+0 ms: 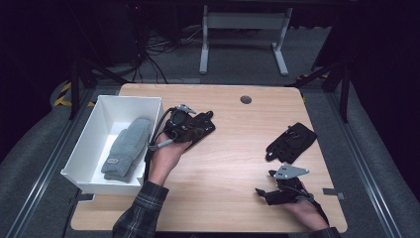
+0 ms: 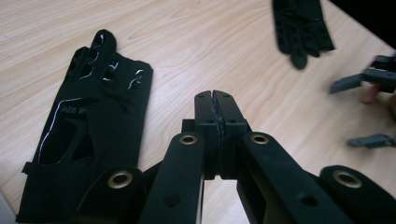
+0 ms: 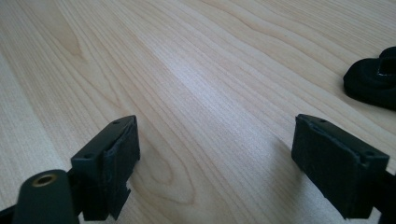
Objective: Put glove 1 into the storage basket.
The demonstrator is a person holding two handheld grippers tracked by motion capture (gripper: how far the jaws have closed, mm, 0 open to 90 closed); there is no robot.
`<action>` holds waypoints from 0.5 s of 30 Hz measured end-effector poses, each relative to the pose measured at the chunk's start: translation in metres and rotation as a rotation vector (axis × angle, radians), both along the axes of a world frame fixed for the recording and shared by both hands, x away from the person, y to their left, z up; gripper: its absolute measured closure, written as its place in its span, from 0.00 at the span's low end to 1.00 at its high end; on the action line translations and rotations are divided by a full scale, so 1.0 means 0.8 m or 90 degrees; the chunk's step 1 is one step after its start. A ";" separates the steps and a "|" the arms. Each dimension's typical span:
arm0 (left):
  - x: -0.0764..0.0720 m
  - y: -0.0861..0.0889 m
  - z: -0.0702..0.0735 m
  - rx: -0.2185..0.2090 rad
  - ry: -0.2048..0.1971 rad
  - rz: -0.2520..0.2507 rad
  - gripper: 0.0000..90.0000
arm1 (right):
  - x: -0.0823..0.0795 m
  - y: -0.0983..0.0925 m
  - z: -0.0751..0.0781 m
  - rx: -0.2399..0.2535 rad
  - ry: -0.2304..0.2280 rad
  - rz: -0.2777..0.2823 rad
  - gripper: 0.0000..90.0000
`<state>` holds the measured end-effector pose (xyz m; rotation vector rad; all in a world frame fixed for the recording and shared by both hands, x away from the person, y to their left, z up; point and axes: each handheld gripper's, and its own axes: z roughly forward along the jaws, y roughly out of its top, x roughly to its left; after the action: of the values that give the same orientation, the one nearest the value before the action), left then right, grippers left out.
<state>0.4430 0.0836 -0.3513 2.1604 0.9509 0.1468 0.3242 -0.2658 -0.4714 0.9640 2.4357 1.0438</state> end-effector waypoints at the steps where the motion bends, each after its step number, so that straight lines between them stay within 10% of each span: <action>1: 0.004 -0.002 -0.006 0.002 0.002 0.003 1.00 | 0.000 0.000 0.000 0.000 0.000 0.000 0.18; 15: 0.060 0.002 -0.081 0.061 0.012 0.119 1.00 | 0.000 0.001 0.000 0.000 0.000 0.004 0.18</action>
<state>0.4907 0.0852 -0.4164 2.1604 1.1783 0.2676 0.3243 -0.2654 -0.4713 0.9565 2.4413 1.0452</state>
